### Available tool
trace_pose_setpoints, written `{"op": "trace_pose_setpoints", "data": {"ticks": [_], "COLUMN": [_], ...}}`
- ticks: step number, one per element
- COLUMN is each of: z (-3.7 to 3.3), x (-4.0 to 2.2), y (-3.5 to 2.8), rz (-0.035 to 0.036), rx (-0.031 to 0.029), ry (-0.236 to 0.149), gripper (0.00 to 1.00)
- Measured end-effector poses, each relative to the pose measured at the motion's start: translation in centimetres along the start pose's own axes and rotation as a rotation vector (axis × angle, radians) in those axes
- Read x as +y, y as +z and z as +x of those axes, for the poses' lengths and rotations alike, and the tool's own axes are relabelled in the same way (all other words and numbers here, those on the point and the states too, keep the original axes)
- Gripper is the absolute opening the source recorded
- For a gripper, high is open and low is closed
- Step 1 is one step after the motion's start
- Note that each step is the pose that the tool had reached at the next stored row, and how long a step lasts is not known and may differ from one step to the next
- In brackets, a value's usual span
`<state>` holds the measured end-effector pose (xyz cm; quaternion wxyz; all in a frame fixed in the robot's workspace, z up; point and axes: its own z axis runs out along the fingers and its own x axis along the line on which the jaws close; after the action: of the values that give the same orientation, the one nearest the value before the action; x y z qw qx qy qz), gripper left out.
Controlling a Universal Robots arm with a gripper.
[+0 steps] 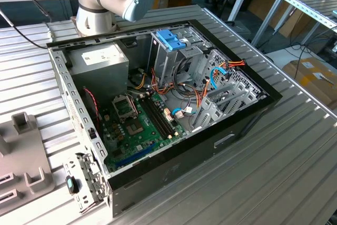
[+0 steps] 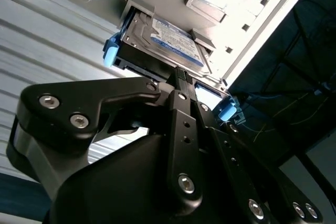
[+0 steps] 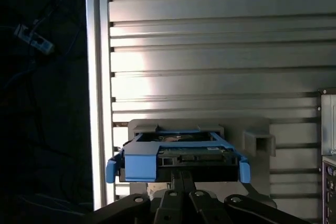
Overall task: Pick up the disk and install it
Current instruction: 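Pick up the disk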
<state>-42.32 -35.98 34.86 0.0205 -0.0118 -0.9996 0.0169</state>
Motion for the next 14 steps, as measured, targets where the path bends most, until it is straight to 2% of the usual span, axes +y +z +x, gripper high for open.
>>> {"op": "trace_pose_setpoints", "data": {"ticks": [2, 14], "z": [0.00, 0.00], "x": [0.00, 0.00], "y": [0.00, 0.00], "rz": [0.0016, 0.0053], "rx": [-0.0013, -0.0044], "ry": [-0.038, -0.129], "gripper": [0.11, 0.11]}}
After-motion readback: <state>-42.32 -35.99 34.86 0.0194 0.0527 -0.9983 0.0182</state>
